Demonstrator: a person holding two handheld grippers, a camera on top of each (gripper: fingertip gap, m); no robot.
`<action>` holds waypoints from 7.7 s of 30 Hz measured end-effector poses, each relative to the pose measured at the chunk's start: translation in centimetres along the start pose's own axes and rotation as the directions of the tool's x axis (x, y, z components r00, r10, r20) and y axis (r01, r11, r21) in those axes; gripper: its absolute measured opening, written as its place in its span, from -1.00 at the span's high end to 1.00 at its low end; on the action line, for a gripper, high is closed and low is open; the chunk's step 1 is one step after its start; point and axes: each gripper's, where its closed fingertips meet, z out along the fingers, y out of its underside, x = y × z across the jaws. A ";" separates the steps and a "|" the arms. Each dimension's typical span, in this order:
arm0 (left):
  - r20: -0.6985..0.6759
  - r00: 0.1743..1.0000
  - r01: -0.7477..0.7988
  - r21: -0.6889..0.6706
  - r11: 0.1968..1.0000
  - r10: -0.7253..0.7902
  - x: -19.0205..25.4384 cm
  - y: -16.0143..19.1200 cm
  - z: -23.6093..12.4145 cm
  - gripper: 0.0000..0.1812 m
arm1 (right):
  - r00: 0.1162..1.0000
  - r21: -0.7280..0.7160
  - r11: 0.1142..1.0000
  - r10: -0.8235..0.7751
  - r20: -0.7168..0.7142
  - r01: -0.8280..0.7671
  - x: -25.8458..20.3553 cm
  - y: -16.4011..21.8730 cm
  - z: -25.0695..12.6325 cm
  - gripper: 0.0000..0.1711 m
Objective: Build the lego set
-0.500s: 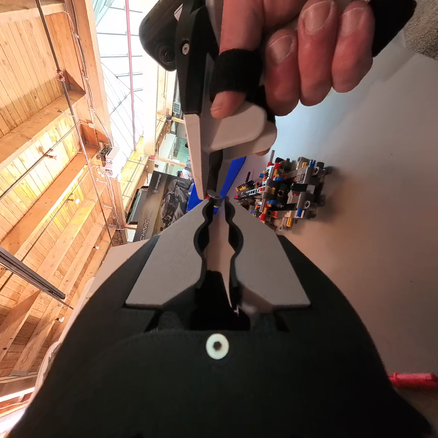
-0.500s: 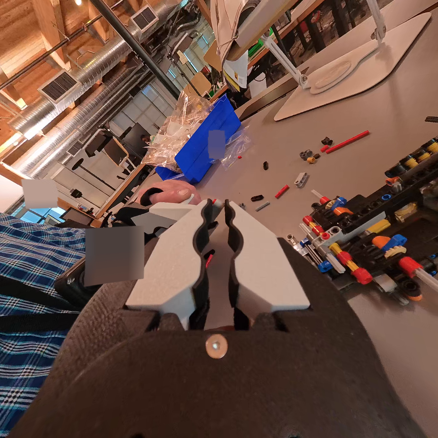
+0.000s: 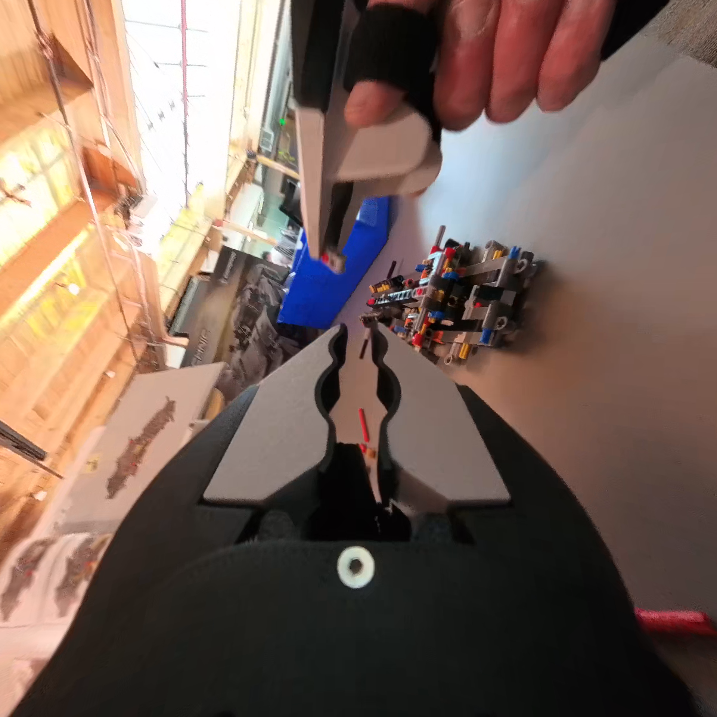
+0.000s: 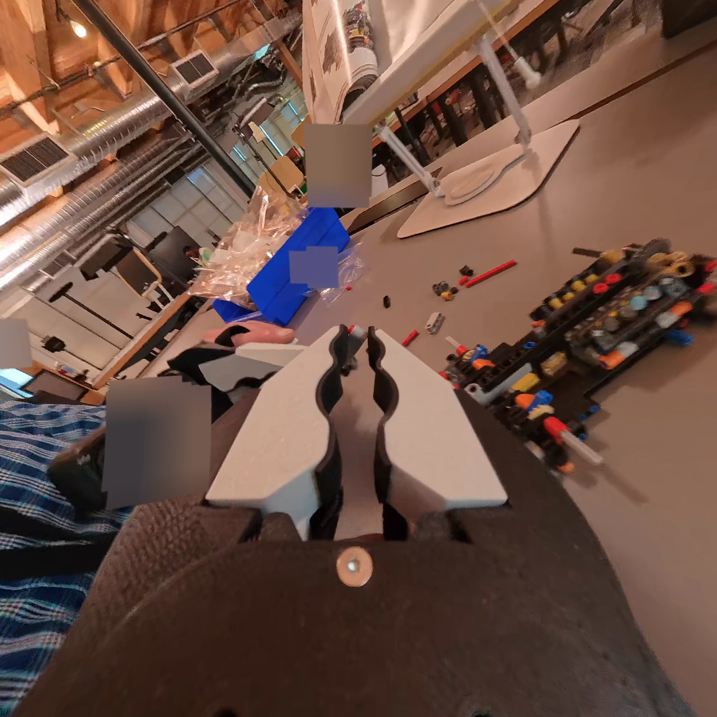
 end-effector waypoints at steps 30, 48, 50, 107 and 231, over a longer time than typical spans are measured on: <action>-0.519 0.387 0.814 -0.195 0.547 -0.762 0.2 -4.8 3.2 0.80 | 0.933 -0.011 0.970 -0.231 0.278 0.243 -1.5 0.0 -2.8 0.91; -0.690 0.005 0.937 -0.249 0.244 -0.724 0.1 -7.5 0.5 0.79 | 0.871 0.035 0.917 -0.390 0.298 0.398 -4.1 1.2 -3.2 0.91; -0.686 0.001 0.940 -0.248 0.236 -0.727 0.0 -7.5 0.6 0.83 | 0.871 0.041 0.917 -0.390 0.300 0.397 -4.2 1.3 -3.0 0.91; -0.466 0.494 0.776 -0.143 0.614 -0.734 1.0 -4.1 3.1 0.86 | 0.914 -0.116 0.909 -0.386 0.128 0.400 -0.6 1.5 -2.5 0.92; -0.556 0.693 0.431 -0.192 0.882 -0.459 4.6 3.4 5.2 0.90 | 0.997 -0.398 0.917 0.057 0.056 -0.030 6.3 4.0 -2.0 0.93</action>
